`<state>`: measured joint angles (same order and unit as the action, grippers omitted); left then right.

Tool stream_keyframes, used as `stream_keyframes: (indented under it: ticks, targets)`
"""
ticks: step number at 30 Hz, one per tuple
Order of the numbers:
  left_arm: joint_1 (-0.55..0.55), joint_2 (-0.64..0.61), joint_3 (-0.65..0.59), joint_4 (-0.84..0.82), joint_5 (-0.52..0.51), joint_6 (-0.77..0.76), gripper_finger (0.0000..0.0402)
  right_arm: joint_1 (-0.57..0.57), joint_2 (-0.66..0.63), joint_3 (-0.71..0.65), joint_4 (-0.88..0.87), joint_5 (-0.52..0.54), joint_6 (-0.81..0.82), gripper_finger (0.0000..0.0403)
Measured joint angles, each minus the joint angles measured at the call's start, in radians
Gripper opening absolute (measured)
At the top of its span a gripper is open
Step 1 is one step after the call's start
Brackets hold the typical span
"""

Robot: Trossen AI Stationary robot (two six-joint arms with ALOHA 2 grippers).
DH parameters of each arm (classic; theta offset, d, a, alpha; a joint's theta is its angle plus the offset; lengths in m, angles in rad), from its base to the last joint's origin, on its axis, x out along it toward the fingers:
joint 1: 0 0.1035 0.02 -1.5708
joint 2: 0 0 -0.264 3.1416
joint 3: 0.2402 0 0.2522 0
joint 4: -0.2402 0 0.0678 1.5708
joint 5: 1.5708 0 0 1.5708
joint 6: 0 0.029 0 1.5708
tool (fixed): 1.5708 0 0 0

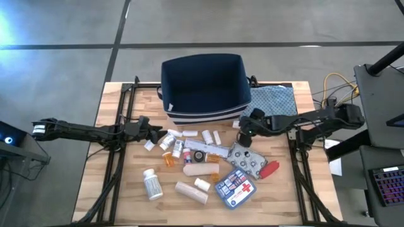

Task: Pick & place medical supplies in basket/bin
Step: Put the white medicine bottle into the blue bin

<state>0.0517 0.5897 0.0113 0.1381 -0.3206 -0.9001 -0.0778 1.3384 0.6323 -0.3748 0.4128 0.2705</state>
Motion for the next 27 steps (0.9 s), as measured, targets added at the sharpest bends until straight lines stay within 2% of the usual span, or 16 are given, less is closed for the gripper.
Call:
stream_keyframes:
  ticks: [5,9,13,17,25,27]
  targets:
    - [0.000,0.000,0.000,0.000,0.000,0.000,0.0311,-0.063,0.099,0.002,0.092,-0.097,-0.046,0.0354]
    - [0.000,0.000,0.000,0.000,0.000,0.000,0.0311,-0.086,0.167,0.001,0.095,-0.103,-0.035,0.0352]
    - [0.000,0.000,0.000,0.000,0.000,0.000,0.0311,-0.088,0.198,0.003,0.107,-0.128,-0.038,0.0331]
    - [0.000,0.000,0.000,0.000,0.000,0.000,0.0311,-0.086,0.201,0.004,0.110,-0.137,-0.033,0.0284]
    - [0.000,0.000,0.000,0.000,0.000,0.000,0.0311,-0.086,0.179,0.000,0.095,-0.137,0.064,0.0156]
    - [0.000,0.000,0.000,0.000,0.000,0.000,0.0311,-0.080,0.177,0.000,0.090,-0.137,0.092,0.0146]
